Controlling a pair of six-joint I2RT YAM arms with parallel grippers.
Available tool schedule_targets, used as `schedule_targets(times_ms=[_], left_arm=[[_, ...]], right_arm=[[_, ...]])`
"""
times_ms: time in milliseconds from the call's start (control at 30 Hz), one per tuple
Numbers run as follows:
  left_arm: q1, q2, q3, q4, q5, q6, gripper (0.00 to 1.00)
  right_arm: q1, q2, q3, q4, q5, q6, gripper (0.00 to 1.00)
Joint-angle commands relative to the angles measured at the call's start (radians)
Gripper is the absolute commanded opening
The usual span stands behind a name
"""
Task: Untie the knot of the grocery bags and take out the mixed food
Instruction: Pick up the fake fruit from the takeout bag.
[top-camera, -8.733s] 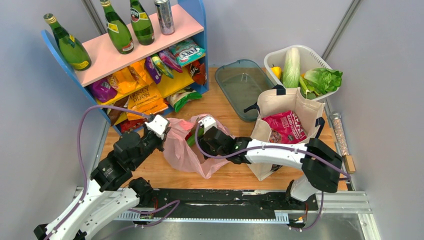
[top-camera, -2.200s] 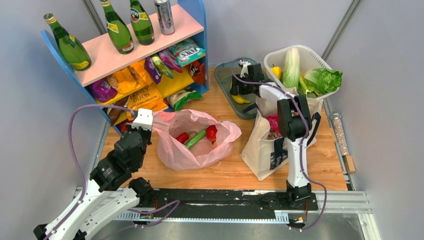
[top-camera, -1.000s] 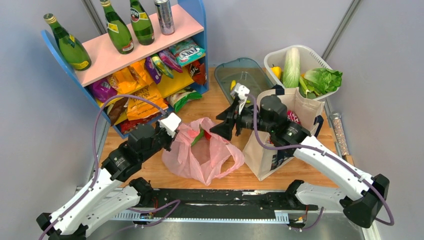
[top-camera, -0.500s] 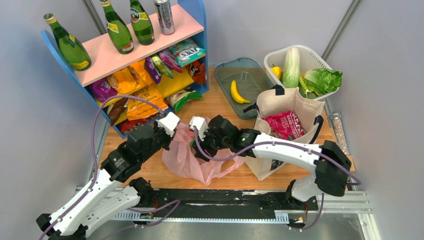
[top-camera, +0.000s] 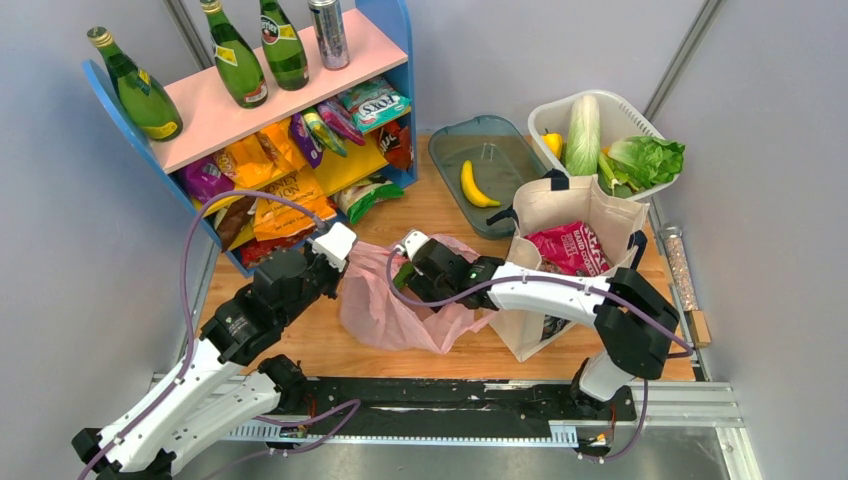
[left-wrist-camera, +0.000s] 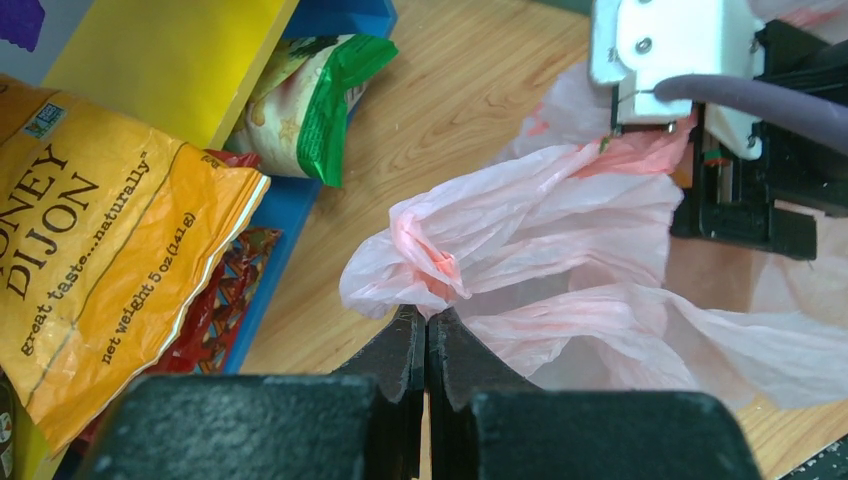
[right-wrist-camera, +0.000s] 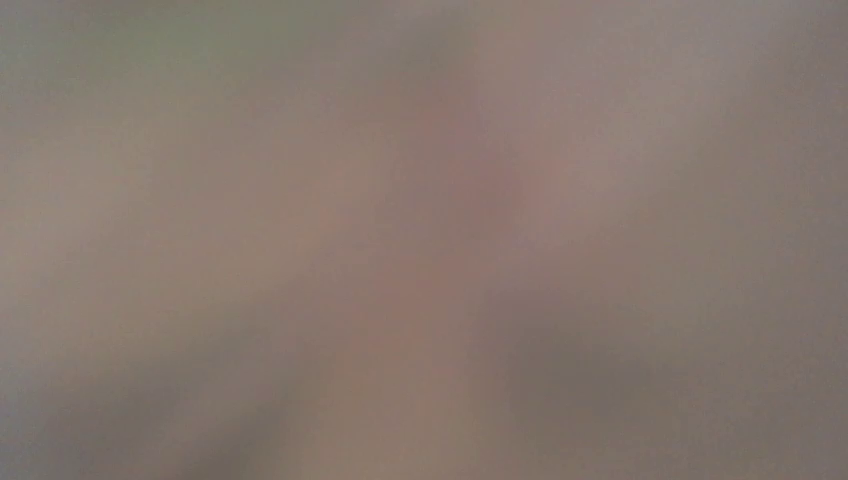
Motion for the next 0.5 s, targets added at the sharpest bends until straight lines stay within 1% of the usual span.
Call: schedule_targets(times_ms=[0,133,233,300,333,467], left_arm=[[0.004,-0.004,0.032,0.004,-0.029,-0.007,0.0],[0.004,0.001,0.032,0.004,-0.029,-0.007,0.0],[0.004,0.001,0.032,0.004,-0.031,-0.007,0.0],[0.004,0.003,0.032,0.005,-0.028,-0.007,0.0],[0.004,0.005,0.032,0.004,-0.024,-0.007,0.0],[0.004,0.012,0.032,0.007,0.018,-0.006,0.0]], right_arm=[[-0.008,-0.058,-0.007,-0.106,0.155,0.056,0.66],[-0.008,-0.063,-0.004,-0.157,0.227,0.068,0.7],[-0.01,-0.073,-0.01,-0.159,0.255,0.082,0.73],[-0.018,-0.089,-0.016,-0.12,0.216,0.087,0.73],[-0.021,-0.102,-0.022,-0.085,0.17,0.088,0.72],[-0.024,-0.148,-0.044,0.099,0.001,0.109,0.63]])
